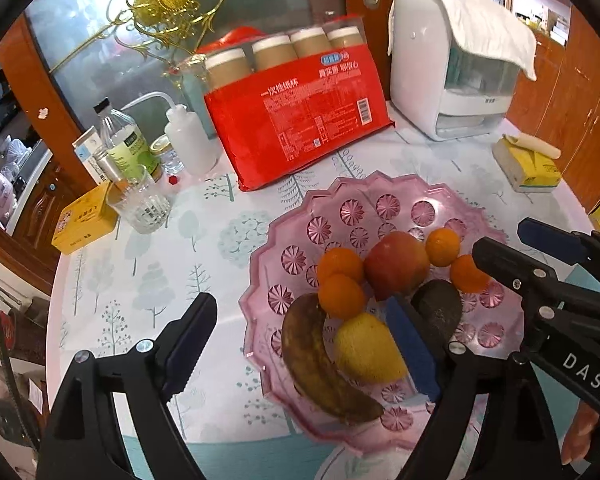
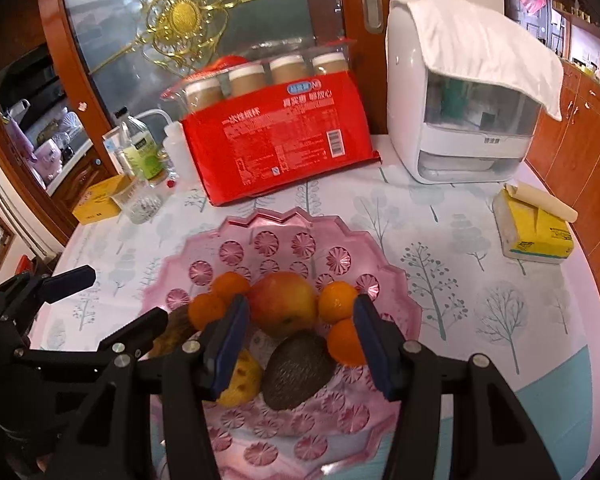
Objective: Organize fruits
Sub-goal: 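Withdraw both open grippers back to the white plate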
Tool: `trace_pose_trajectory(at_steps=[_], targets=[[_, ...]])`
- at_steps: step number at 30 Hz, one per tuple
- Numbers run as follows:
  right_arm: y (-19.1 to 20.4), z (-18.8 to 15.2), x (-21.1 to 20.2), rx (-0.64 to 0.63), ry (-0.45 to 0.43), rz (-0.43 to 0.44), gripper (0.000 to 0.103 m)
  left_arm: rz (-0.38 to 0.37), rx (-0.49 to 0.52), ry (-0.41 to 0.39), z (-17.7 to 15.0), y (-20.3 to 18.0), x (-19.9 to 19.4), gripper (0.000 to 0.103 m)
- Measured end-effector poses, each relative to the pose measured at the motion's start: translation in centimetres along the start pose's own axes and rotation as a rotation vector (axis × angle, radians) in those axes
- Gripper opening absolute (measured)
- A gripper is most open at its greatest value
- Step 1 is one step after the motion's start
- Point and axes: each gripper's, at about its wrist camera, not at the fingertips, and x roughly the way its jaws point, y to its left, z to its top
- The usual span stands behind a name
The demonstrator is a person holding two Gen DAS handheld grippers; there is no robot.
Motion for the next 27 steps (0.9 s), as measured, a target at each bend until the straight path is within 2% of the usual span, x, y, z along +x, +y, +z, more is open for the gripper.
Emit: trace_pose_trajectory(at_steps=[11, 27], targets=[[1.8, -1.6, -6.0, -0.025, -0.053, -0.002, 0.055, 0.018, -0.011, -0.068, -3.1, 0.2, -6.8, 0.089], [2.2, -7.1, -12.4, -0.037, -0.093, 0.056, 0.055, -0.004, -0.109, -0.115, -8.6, 1.6, -13.0, 0.09]])
